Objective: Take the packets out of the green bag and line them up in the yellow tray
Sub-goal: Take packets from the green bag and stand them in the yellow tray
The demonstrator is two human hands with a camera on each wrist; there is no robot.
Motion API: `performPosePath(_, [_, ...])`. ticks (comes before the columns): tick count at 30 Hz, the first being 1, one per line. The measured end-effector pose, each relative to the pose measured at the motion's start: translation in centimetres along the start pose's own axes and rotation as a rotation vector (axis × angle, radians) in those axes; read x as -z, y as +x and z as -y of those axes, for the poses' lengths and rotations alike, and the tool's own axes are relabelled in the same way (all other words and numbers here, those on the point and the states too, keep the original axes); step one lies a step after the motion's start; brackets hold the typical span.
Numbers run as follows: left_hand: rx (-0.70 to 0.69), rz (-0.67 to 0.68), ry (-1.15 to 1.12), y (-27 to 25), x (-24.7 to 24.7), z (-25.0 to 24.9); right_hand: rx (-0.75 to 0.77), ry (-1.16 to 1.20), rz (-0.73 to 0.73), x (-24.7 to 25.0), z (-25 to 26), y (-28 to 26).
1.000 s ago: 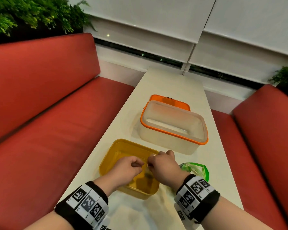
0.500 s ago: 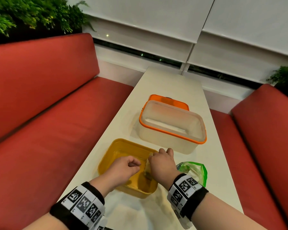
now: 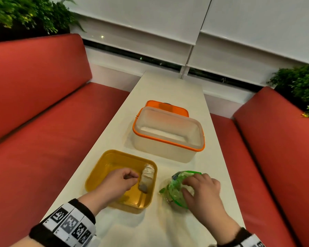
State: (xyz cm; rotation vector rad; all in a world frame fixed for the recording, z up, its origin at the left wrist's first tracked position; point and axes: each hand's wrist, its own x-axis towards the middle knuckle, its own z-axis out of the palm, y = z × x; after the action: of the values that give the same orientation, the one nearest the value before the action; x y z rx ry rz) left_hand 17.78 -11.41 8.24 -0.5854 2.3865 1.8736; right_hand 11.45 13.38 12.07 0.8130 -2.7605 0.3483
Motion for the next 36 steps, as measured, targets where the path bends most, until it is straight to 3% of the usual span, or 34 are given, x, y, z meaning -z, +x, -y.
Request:
performPosePath(3, [-0.032,0.010,0.018,0.1,-1.4,-1.3,-0.157,0.016,-0.004,0.1,-2.2,-1.1])
performPosePath(8, [-0.088,0.067,0.043,0.2,-4.3,-3.1,-0.278,-0.086,0.191,0.0,-2.1,-1.9])
performPosePath(13, [-0.185,0.146,0.171,0.0,-7.7,-4.4,-0.326,0.012,0.199,-0.9,-1.9,-1.7])
performPosePath(17, [-0.178,0.196,0.245,0.0,-9.8,-5.0,-0.376,0.146,0.138,-1.1,-2.1,-1.5])
performPosePath(22, [-0.166,0.215,0.346,0.3,-11.5,-5.3,-0.351,0.076,0.246,-1.8,-2.6,-1.1])
performPosePath(28, [-0.140,0.196,0.395,0.4,-11.9,-5.0,-0.299,0.193,0.246,-2.4,-3.4,-1.1])
performPosePath(36, [-0.141,0.209,0.352,1.1,-12.5,-5.5,-0.352,0.583,0.204,-1.4,-5.0,-0.7])
